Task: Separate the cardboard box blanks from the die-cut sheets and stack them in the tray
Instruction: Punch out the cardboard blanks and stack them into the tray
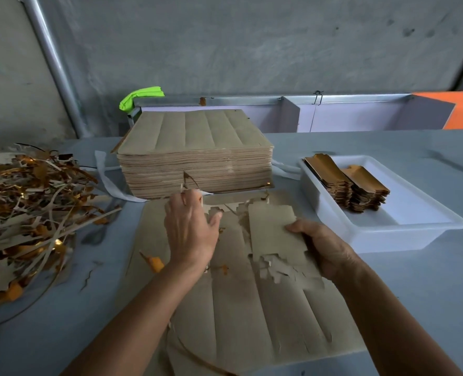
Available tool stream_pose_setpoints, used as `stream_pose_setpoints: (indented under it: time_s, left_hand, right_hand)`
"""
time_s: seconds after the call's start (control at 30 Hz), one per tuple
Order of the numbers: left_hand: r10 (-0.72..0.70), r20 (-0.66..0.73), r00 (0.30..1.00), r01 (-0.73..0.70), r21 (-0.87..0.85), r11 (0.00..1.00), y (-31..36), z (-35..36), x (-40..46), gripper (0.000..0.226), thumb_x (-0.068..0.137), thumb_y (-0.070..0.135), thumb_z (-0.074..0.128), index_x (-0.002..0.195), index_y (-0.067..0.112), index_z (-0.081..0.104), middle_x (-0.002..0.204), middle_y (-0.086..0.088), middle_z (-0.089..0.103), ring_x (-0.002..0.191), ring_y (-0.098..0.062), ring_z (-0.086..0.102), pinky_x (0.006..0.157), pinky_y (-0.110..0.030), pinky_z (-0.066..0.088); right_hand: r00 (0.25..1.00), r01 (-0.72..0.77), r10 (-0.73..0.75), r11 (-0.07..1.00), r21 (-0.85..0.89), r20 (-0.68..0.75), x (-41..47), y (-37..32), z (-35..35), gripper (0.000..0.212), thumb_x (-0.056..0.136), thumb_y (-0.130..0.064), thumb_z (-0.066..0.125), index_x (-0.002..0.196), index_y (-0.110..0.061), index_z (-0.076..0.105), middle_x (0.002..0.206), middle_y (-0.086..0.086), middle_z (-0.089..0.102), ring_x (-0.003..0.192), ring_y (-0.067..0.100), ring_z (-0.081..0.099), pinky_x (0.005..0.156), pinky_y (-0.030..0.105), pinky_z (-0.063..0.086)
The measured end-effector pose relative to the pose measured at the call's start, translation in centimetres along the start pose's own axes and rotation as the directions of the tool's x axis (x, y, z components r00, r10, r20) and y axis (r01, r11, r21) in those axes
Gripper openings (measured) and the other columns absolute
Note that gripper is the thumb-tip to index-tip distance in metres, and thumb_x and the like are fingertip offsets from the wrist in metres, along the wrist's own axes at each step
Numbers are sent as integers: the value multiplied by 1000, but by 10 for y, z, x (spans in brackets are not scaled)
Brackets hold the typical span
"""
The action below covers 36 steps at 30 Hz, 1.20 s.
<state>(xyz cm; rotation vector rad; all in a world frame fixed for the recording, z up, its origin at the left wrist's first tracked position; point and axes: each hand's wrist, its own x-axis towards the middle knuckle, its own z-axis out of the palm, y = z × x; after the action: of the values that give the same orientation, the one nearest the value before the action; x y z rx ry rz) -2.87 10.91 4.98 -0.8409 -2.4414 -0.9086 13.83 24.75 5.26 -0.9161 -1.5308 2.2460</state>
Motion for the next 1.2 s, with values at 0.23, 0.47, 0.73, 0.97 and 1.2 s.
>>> stream_pose_setpoints:
  time_s: [0.23,0.47,0.73,0.97,1.2]
  left_hand:
    - [11,321,947,-105,277,955,-8,-21,3,30,95,36,51,97,9,62,99,-6,63,90,-23,59,75,-33,46]
    - [18,804,594,666,-504,549,16,-30,-44,36,66,41,76,75,8,66,58,5,65,48,-6,55,46,-18,44]
    - [-72,817,572,769,-504,393,2,-26,-40,10,69,8,76,70,6,66,58,-2,64,48,-7,54,47,-20,46]
    - [-228,550,803,572,-605,554,-26,-22,-23,16,80,2,69,66,9,66,50,4,62,42,0,50,44,-14,42]
    - [-297,254,921,364,-285,887,-58,-8,-12,17,82,14,71,67,10,64,72,-6,67,67,-19,60,59,-26,39]
  right_hand:
    - [992,125,-123,985,121,-28,-2,7,-2,50,69,-18,60,114,3,58,95,23,67,75,32,66,53,34,56]
    - [948,308,-299,948,77,-105,2,11,7,13,84,-4,57,74,-9,61,81,14,70,70,25,68,53,31,55]
    - [914,366,-338,926,97,-223,0,17,5,13,85,-4,57,74,-10,60,79,7,71,71,20,69,57,34,58]
    - [904,387,-351,914,119,-243,-3,23,-8,14,86,-6,56,74,-12,62,80,5,72,71,18,70,51,32,55]
    - [915,404,-396,903,148,-80,-7,24,-11,31,64,-17,57,90,0,55,86,15,66,75,26,66,53,34,54]
